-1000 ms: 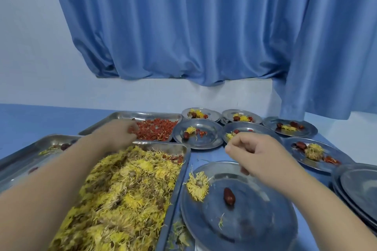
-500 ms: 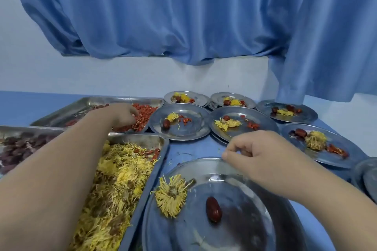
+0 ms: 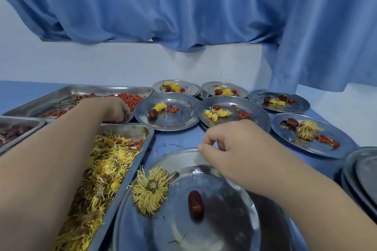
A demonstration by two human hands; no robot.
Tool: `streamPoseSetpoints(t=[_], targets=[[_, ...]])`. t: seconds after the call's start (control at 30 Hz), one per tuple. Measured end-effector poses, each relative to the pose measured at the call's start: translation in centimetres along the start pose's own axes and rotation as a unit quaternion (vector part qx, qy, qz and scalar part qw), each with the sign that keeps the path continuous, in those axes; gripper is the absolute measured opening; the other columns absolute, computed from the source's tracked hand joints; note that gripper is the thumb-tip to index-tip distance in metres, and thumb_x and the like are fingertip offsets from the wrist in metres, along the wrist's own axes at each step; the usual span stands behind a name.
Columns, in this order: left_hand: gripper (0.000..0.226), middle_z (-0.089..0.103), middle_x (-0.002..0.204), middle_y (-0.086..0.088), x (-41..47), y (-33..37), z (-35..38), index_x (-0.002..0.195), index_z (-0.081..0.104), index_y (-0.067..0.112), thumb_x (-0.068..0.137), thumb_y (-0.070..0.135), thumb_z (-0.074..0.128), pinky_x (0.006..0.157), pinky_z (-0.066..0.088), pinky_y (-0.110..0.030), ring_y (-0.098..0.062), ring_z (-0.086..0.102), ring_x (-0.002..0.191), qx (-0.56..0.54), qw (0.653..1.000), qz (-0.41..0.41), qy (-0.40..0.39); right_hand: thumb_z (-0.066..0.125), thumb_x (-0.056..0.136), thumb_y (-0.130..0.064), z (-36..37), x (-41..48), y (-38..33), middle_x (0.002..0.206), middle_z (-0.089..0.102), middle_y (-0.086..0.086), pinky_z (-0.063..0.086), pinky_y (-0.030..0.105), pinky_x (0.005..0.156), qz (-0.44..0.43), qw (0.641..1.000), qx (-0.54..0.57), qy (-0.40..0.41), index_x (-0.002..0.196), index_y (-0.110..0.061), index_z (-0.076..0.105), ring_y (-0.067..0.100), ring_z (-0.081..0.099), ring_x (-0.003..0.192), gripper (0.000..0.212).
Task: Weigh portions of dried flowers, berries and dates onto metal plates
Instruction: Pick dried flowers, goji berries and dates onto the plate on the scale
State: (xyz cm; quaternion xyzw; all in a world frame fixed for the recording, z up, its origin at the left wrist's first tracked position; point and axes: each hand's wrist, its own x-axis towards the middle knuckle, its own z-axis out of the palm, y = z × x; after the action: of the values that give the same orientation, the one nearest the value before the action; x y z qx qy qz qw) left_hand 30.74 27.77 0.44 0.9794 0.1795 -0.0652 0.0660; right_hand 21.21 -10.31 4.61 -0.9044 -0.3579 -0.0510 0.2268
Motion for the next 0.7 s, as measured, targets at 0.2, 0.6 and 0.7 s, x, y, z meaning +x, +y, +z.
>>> streamPoseSetpoints(t=[0.2,0.6,0.7], targets=[[0.043,0.059,0.101,0.006,-0.2,-0.2,0.0,0.079,0.065,0.039,0.086,0.0,0.052,0.094,0.046,-0.041,-0.02,0.055,0.098,0.008,1.0,-0.006,0.002,0.052,0.089,-0.038,-0.1,0.1,0.1,0.052,0.05,-0.004,0.033,0.022,0.046,-0.017,0.999,-0.02,0.021,0.073,-0.02,0.063,0.01,0.048,0.05,0.026],[0.028,0.07,0.078,-0.006,-0.9,0.0,-0.5,0.074,0.071,0.018,0.082,-0.005,0.059,0.049,0.043,-0.024,-0.02,0.063,0.066,-0.076,0.993,-0.024,0.085,0.052,0.09,-0.036,-0.5,0.2,0.3,0.054,0.048,-0.004,0.034,0.025,0.048,-0.04,0.998,-0.022,0.047,0.069,-0.02,0.06,0.01,0.047,0.054,0.027],[0.025,0.07,0.084,-0.008,-1.4,-0.3,-1.0,0.079,0.07,0.018,0.078,-0.007,0.065,0.05,0.043,-0.024,-0.021,0.065,0.072,-0.089,0.992,-0.023,0.084,0.052,0.09,-0.036,-0.6,0.3,0.4,0.054,0.049,-0.004,0.04,0.027,0.05,-0.04,0.998,-0.01,0.052,0.065,-0.021,0.057,0.01,0.049,0.055,0.029]])
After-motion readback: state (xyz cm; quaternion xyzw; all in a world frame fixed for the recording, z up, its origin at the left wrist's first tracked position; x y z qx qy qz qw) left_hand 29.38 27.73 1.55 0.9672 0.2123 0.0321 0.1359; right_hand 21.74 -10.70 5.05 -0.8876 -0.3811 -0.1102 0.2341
